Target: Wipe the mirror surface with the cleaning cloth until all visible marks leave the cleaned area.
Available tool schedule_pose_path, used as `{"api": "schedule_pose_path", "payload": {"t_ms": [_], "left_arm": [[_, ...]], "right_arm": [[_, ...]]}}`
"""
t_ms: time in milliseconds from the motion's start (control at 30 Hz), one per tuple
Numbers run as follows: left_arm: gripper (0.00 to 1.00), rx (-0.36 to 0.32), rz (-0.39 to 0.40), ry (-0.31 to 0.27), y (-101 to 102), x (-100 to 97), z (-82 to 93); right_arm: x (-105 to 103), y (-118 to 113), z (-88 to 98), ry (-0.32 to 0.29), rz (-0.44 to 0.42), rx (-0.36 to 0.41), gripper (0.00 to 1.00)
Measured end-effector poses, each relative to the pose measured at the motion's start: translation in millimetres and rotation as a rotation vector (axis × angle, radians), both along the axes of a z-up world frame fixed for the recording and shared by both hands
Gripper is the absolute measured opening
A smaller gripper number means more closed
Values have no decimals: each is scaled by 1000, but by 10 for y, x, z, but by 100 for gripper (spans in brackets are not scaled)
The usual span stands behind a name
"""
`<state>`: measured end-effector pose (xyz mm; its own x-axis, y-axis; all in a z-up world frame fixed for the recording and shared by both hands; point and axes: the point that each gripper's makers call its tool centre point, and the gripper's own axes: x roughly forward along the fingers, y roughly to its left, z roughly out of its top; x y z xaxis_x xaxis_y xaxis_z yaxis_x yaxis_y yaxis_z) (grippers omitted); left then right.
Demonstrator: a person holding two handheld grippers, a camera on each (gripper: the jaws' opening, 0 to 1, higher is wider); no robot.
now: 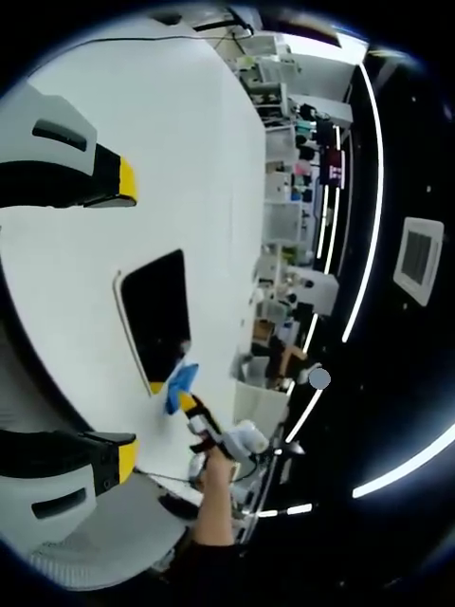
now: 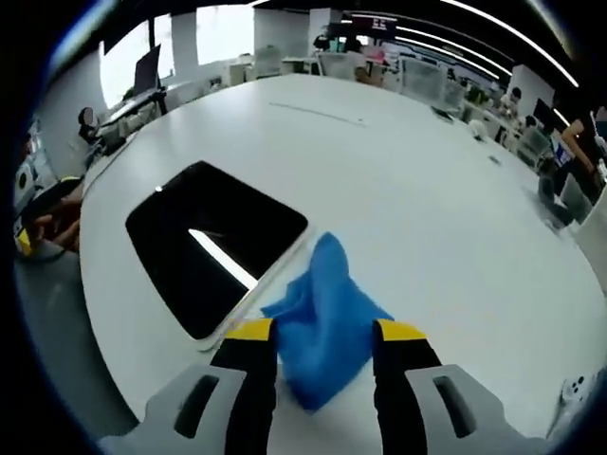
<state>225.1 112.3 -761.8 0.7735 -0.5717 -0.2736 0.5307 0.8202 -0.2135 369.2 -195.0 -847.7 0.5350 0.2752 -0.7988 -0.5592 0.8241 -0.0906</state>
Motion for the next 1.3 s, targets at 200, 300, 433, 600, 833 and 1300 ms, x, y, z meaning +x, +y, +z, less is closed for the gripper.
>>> {"api": "schedule_pose_path", "payload": {"t_ms": [200, 300, 433, 600, 833, 1300], "left_arm": [[99, 2, 7, 2, 9, 2, -5], [99, 3, 7, 4, 6, 1, -9], [99, 6, 7, 6, 6, -1, -14], [99, 7, 7, 9, 7, -3, -19], [99, 6, 5, 10, 6, -6, -19], [99, 6, 5, 9, 7, -12, -17]], "right_arm": [[43, 20, -80, 15, 20, -16, 32], [47, 30, -109, 21, 26, -17, 31], [38, 48, -118, 25, 36, -14, 27], [26, 69, -130, 36, 31, 17, 21], [29, 53, -138, 37, -10, 88, 16], [36, 72, -115, 66, -63, 154, 19]]}}
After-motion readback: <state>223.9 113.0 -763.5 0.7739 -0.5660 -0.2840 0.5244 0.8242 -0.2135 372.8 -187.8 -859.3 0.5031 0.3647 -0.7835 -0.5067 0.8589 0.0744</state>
